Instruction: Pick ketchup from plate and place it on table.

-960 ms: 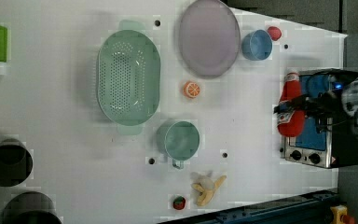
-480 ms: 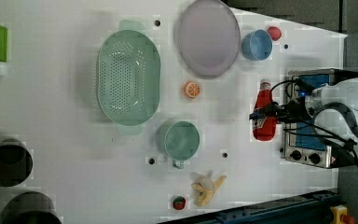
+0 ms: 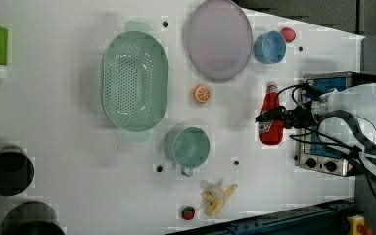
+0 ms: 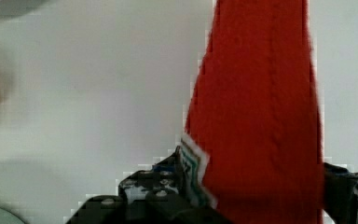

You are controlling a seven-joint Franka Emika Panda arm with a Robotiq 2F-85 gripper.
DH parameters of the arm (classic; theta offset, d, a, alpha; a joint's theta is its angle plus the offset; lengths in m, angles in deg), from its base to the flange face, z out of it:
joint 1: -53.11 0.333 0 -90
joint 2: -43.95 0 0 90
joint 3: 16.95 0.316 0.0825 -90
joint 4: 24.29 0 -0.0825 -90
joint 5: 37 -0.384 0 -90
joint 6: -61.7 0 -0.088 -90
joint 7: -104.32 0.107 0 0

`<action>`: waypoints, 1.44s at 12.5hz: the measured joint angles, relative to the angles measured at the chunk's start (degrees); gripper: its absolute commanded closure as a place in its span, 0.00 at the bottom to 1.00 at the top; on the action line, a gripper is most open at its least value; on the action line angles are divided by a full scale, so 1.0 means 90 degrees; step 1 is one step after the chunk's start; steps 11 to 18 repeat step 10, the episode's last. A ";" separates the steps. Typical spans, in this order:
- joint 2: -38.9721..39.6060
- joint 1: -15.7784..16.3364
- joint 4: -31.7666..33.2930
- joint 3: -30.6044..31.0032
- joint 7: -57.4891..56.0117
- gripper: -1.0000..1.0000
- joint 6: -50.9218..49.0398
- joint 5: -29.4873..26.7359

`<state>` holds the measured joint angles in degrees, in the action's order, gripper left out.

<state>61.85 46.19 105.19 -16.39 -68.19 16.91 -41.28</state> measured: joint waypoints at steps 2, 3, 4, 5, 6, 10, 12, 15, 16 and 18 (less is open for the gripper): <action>-0.0003 -0.0002 -0.0037 -0.0007 0.0000 0.00 -0.0068 0.0000; -0.0012 -0.0024 -0.0124 0.0023 0.0000 0.00 -0.0196 0.0000; -0.0082 -0.0017 -0.0211 0.0019 0.0000 0.00 -0.0305 0.0000; -0.0227 -0.0011 -0.0274 0.0014 0.0040 0.00 -0.0463 0.0020; -0.0409 -0.0009 -0.0385 0.0010 0.0208 0.00 -0.0668 0.0037; -0.1348 -0.0023 -0.1691 0.0137 0.1536 0.00 -0.2067 0.0069; -0.1348 -0.0023 -0.1691 0.0137 0.1536 0.00 -0.2067 0.0069; -0.1348 -0.0023 -0.1691 0.0137 0.1536 0.00 -0.2067 0.0069; -0.1348 -0.0023 -0.1691 0.0137 0.1536 0.00 -0.2067 0.0069; -0.1348 -0.0023 -0.1691 0.0137 0.1536 0.00 -0.2067 0.0069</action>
